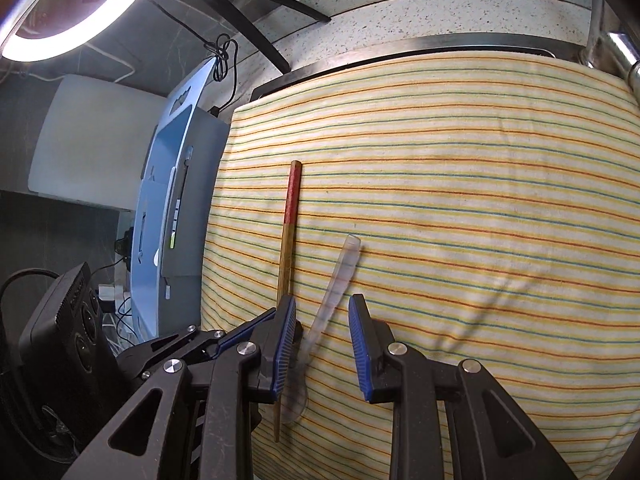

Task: Organize utensils
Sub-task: 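Close the left tool on the red-tipped chopstick while the right tool grasps the clear spoon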

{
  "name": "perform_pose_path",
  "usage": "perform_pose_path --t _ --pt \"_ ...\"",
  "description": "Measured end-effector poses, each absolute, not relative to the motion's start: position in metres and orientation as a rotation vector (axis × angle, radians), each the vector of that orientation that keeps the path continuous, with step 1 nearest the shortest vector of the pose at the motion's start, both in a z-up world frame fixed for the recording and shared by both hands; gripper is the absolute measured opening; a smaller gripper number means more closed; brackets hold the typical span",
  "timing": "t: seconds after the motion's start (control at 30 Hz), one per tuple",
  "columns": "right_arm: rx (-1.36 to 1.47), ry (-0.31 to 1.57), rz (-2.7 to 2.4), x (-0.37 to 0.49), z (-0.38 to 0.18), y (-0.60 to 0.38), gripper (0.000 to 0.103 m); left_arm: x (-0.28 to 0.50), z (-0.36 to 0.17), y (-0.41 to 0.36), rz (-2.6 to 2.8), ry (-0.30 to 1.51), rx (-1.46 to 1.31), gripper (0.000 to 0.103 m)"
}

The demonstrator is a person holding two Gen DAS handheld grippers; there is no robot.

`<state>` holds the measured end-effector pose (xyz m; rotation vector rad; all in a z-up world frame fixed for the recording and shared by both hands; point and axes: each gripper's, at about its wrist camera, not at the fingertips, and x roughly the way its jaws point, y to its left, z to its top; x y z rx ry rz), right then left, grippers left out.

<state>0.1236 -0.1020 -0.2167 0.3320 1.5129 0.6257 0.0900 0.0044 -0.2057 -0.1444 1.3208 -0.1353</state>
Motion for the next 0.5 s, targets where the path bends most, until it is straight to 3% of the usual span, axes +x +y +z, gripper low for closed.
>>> perform_pose_path --t 0.4,0.5 --pt "0.226 1.532 0.588 0.110 -0.229 -0.070 0.024 0.076 -0.204 0.026 -0.156 1.330 -0.118 0.006" --pt "0.132 1.508 0.578 0.107 -0.227 -0.062 0.016 0.072 -0.205 0.029 -0.162 1.325 -0.124 0.006"
